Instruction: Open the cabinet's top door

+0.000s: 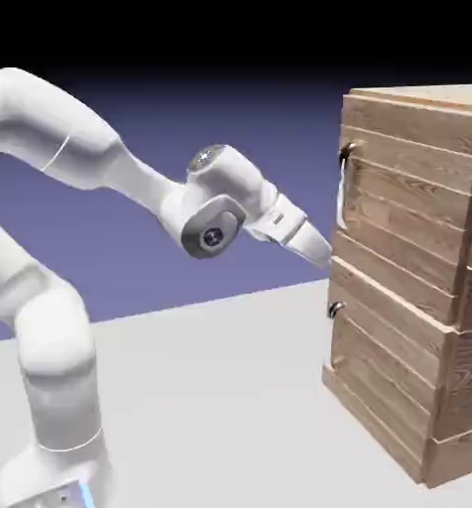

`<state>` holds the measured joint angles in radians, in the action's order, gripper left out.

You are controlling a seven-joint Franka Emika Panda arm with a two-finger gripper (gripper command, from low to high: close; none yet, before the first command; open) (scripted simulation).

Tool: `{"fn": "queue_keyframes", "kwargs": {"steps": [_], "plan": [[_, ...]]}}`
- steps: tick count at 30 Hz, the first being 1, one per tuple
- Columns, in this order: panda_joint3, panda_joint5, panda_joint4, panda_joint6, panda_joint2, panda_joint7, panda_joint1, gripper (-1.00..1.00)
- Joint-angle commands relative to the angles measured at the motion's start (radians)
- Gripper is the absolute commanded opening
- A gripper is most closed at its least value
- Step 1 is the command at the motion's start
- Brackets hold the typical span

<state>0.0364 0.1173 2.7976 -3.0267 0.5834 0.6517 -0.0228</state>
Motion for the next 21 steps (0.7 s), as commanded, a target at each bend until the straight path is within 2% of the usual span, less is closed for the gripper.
{"fn": "queue_keyframes", "kwargs": {"steps": [1, 21], "plan": [[0.014, 0.044, -0.005, 0.004, 0.005, -0.033, -0.013, 0.0], [0.284, 0.914, -0.097, 0.08, 0.105, -0.696, -0.271, 0.0]]}}
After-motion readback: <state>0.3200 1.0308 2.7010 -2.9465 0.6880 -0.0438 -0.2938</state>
